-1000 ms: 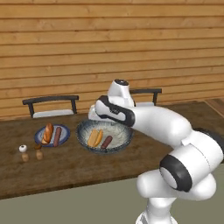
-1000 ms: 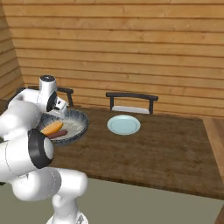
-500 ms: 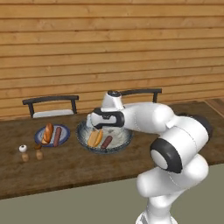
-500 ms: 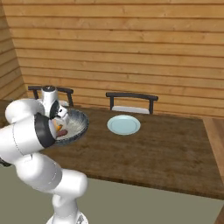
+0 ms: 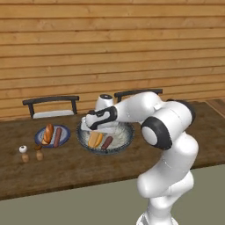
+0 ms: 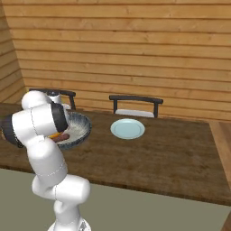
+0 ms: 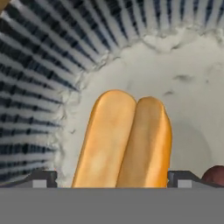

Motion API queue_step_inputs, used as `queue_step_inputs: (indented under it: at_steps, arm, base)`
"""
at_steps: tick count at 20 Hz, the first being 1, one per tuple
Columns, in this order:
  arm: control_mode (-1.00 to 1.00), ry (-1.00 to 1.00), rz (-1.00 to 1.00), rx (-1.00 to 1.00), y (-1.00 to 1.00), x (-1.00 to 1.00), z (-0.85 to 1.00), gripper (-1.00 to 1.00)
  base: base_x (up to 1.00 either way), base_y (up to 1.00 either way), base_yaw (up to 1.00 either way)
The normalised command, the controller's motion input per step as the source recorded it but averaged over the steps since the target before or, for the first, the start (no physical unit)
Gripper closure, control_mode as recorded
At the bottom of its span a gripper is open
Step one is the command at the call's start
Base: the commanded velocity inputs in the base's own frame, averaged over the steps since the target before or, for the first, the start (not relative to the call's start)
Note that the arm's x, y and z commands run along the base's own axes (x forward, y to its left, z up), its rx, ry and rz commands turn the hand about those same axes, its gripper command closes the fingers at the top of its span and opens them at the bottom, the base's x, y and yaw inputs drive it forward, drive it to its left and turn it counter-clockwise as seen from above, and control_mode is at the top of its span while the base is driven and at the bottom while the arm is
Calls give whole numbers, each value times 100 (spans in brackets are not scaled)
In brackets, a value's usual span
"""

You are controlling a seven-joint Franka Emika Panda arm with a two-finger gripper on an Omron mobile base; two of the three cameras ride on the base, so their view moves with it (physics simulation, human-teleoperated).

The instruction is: Place one bun and one sausage from the bowl on each plate.

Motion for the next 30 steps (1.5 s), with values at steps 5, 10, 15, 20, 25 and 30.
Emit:
queue_step_inputs:
  at_steps: [5,10,15,20,25,30]
  arm:
    - [-100,5,-7,-1,4,6,-29,-100]
    - [-100,1,-9,-2,-2,-12,-30,-100]
    - [-100,0,-12,-1,-4,-20,-29,-100]
    - [-100,0,-2,0,8,1,-44,100]
    - [-100,-8,-1,0,-6,-11,28,100]
    - [-100,-22,-10,0,-68,-25,100,100]
  base:
    - [0,0,0]
    - [0,0,0]
    - [0,0,0]
    - [0,0,0]
    - [0,0,0]
    - [0,0,0]
